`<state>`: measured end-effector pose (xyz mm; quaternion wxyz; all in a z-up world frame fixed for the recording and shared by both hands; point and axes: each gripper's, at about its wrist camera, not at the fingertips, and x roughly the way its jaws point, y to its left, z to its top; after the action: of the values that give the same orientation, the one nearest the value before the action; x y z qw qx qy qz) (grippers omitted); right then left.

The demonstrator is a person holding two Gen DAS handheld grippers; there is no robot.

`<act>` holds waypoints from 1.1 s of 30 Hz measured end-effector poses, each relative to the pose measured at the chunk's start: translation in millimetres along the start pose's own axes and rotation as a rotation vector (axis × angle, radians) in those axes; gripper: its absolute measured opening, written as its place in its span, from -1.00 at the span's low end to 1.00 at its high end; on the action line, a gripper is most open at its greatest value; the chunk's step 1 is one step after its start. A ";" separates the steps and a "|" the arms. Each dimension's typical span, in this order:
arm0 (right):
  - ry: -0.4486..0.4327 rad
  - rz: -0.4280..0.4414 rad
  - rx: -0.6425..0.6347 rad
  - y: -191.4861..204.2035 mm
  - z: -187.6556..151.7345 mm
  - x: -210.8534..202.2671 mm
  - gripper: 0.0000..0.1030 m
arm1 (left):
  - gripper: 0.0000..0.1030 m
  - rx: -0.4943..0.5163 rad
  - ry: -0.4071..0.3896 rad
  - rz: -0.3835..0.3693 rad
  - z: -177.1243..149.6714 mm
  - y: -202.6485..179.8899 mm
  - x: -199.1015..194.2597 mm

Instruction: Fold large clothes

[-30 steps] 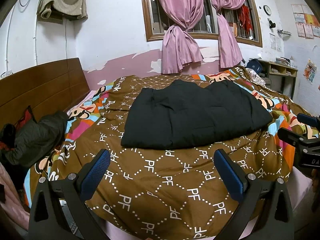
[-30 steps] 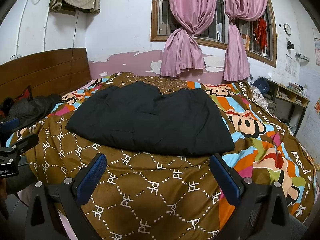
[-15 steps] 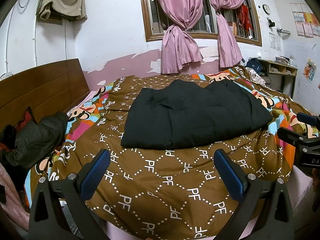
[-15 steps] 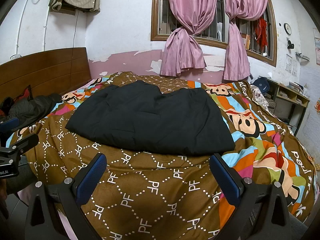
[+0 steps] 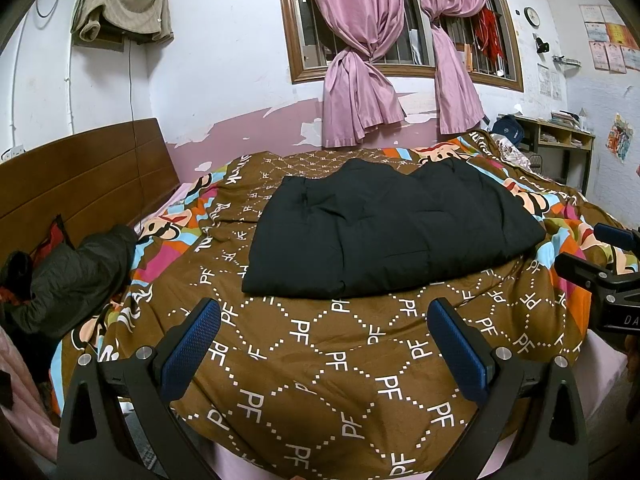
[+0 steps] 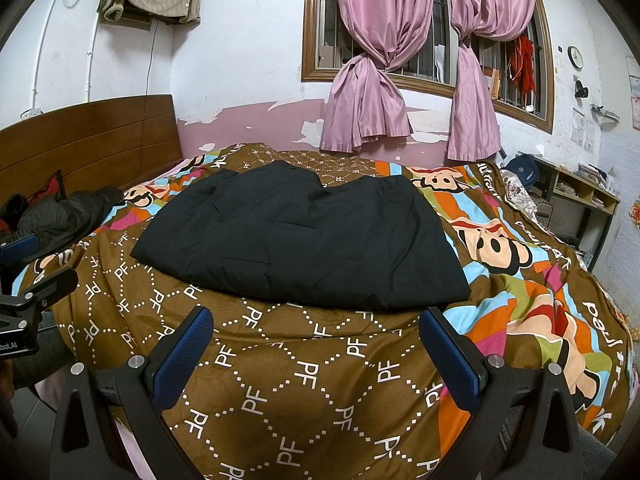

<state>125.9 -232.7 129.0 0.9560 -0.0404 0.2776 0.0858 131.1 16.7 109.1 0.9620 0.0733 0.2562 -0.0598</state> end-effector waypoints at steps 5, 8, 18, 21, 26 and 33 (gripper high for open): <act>0.001 0.001 -0.001 -0.1 0.4 -0.1 1.00 | 0.96 0.001 0.000 0.000 -0.1 -0.2 0.0; 0.001 0.001 -0.001 -0.1 0.6 -0.1 1.00 | 0.96 0.002 0.000 0.001 -0.1 -0.5 0.0; 0.002 0.003 0.002 0.6 -0.3 -0.3 1.00 | 0.96 0.004 0.000 0.000 -0.8 0.0 0.8; 0.003 0.005 0.000 0.3 -1.1 -0.6 1.00 | 0.96 0.005 0.000 0.000 -0.7 -0.6 0.5; 0.003 0.004 0.001 0.5 0.0 -0.4 1.00 | 0.96 0.005 0.000 0.000 -0.7 -1.0 0.4; 0.004 0.005 0.000 -0.2 -0.7 -0.6 1.00 | 0.96 0.007 0.000 0.001 -1.0 -1.1 0.7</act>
<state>125.0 -233.0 128.7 0.9552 -0.0399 0.2797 0.0882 131.0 15.7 107.7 0.9618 0.0765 0.2559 -0.0600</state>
